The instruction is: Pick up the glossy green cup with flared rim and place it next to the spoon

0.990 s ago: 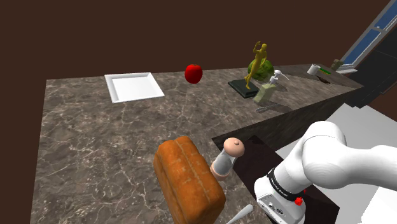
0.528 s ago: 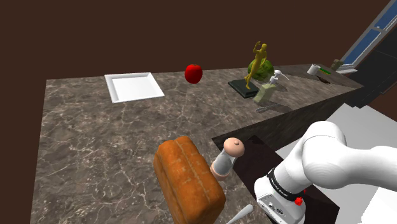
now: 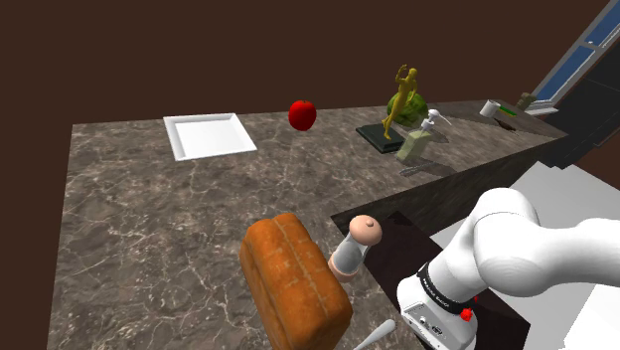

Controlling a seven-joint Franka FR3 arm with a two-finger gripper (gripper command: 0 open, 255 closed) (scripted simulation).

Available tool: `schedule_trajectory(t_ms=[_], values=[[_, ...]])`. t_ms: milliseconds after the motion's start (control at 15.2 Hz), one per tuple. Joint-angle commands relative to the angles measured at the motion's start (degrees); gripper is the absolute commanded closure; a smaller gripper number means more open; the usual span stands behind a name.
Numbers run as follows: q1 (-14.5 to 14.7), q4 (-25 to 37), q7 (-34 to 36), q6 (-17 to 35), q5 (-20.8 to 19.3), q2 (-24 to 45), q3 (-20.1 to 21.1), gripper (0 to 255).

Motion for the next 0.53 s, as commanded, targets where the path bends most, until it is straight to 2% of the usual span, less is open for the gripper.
schedule_trajectory(t_ms=[0, 66, 132, 198, 264, 462], values=[[0.39, -0.13, 1.20, -6.54, -1.68, 2.90, 1.60, 255], [0.77, -0.23, 1.70, -5.78, -2.37, 3.93, 1.68, 255], [0.30, 0.55, 1.60, -6.30, -2.96, 4.25, 1.13, 0], [0.00, 1.02, 1.89, -6.28, -2.86, 4.31, 1.56, 0], [1.23, -0.07, 2.05, -6.16, -2.53, 3.80, 1.27, 0], [0.79, -0.24, 1.72, -5.75, -2.40, 3.97, 1.68, 0]])
